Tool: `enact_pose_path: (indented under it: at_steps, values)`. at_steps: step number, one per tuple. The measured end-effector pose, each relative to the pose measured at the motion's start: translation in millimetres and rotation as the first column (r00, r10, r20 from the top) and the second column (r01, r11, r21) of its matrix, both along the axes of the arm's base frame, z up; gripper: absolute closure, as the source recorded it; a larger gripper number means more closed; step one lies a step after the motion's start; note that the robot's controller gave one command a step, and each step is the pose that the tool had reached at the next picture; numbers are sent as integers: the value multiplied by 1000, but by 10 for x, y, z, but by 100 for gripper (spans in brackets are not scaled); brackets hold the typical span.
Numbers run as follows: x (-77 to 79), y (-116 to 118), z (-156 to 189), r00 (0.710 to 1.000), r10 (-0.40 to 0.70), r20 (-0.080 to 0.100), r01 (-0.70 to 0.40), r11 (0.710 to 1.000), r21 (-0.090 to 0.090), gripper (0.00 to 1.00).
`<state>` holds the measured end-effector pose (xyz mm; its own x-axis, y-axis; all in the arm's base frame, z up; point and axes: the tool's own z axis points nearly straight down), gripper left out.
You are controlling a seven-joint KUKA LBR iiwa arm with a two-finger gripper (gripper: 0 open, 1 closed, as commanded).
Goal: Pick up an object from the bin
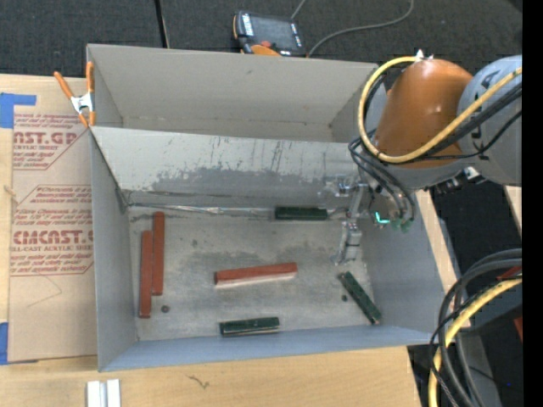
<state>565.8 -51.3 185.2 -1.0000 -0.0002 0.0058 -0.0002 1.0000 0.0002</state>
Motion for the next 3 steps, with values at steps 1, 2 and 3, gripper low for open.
enact_pose_path:
  at_steps: [1, 2, 3]
  values:
    - [-187, 723, -1188, 975, 223, 1, -223, 975, 3, 0]
    - [-164, 708, -1147, 975, 221, 6, -221, 975, 1, 100]
    - [35, 677, 299, 935, 353, 17, -353, 936, -4, 100]
